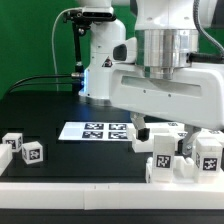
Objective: Assemble chair
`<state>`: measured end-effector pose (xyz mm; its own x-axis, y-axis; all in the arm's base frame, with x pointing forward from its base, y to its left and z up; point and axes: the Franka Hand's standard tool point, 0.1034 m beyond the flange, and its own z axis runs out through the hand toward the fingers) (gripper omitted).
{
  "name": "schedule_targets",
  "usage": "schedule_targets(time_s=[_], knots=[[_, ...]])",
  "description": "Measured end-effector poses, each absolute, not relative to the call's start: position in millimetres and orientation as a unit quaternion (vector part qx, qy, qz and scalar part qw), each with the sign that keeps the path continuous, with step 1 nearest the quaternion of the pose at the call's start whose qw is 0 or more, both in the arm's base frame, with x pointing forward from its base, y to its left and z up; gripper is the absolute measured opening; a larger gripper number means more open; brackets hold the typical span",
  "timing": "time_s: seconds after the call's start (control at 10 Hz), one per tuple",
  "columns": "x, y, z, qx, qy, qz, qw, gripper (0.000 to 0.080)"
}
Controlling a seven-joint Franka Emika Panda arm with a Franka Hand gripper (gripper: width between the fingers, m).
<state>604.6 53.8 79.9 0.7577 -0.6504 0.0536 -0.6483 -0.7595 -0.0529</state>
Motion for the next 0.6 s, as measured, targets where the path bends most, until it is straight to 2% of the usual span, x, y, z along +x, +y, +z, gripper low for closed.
schedule_targets(time_s=[0.2,0.3,0.4,0.5,0.6], knots=[[612.3,58.0,80.6,-0.976,0.208,-0.063,0.005,0.0648],[611.4,57.9,80.1,-0.965,0.257,-0.06,0.009,0.0523],[611.6,57.2,80.2,-0.965,0.256,-0.06,0.008,0.0523],[611.5,57.9,80.2,-0.956,0.287,-0.059,0.012,0.0384],[611.5,57.3,80.1,-0.944,0.324,-0.059,0.014,0.0283]])
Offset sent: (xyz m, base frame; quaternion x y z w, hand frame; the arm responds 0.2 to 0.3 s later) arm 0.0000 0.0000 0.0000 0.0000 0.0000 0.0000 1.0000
